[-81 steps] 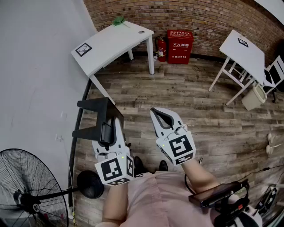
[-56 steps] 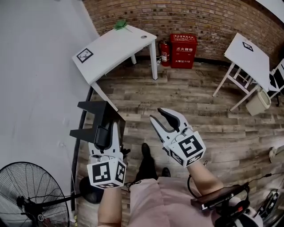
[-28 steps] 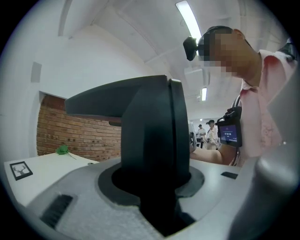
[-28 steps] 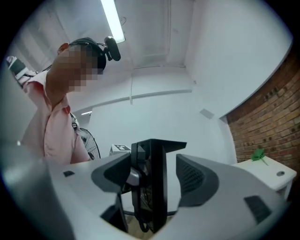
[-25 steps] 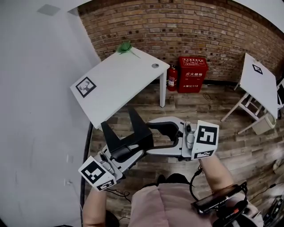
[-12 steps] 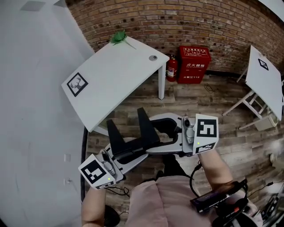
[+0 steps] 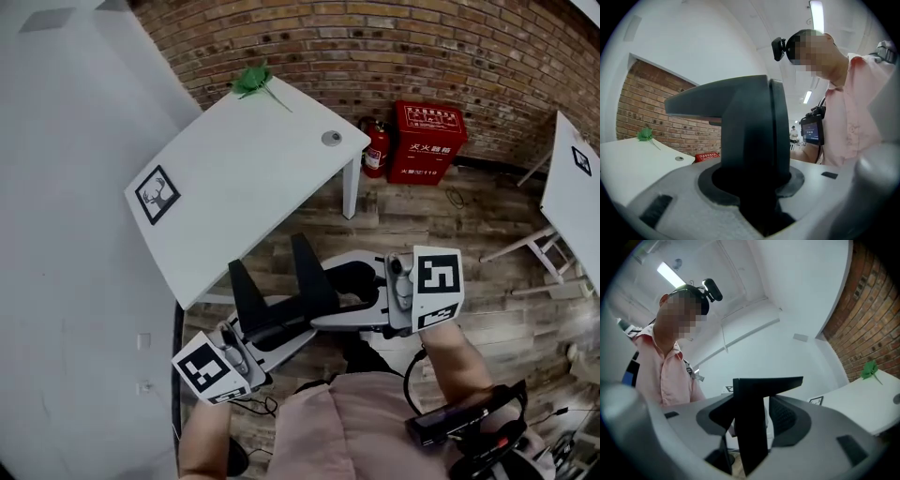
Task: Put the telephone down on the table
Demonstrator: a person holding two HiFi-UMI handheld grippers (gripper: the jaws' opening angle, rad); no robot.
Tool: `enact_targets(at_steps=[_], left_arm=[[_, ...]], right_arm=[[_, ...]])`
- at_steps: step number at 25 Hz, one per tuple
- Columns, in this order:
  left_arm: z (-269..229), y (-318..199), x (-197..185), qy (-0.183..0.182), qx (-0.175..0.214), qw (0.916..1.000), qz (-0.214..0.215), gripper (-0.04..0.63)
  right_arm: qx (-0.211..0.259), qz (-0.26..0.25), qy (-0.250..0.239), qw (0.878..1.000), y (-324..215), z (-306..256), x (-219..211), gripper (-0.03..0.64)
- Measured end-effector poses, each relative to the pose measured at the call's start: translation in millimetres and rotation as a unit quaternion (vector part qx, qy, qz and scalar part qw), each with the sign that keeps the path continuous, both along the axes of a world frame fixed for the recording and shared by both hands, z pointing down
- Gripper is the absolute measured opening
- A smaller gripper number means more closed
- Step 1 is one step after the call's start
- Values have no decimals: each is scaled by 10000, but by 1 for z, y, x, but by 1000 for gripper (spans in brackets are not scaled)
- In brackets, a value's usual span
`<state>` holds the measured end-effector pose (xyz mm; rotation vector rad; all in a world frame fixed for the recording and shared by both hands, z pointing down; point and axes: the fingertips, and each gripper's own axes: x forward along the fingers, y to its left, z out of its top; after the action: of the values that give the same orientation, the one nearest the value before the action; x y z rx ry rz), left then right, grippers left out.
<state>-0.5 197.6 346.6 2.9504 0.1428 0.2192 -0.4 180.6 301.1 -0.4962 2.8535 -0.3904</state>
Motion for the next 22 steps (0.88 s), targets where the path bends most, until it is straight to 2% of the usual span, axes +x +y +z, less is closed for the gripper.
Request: enact_targets(at_steps=[9,22], left_arm=[[-7,-67,45,33,-30,9994,-345,163],[10,-142,40,131,-161,9963,-837,163]], right_arm=[[47,-183,126,9997,-67,-9,44,219],[-67,-485,310,9983,-143,9,36,221]])
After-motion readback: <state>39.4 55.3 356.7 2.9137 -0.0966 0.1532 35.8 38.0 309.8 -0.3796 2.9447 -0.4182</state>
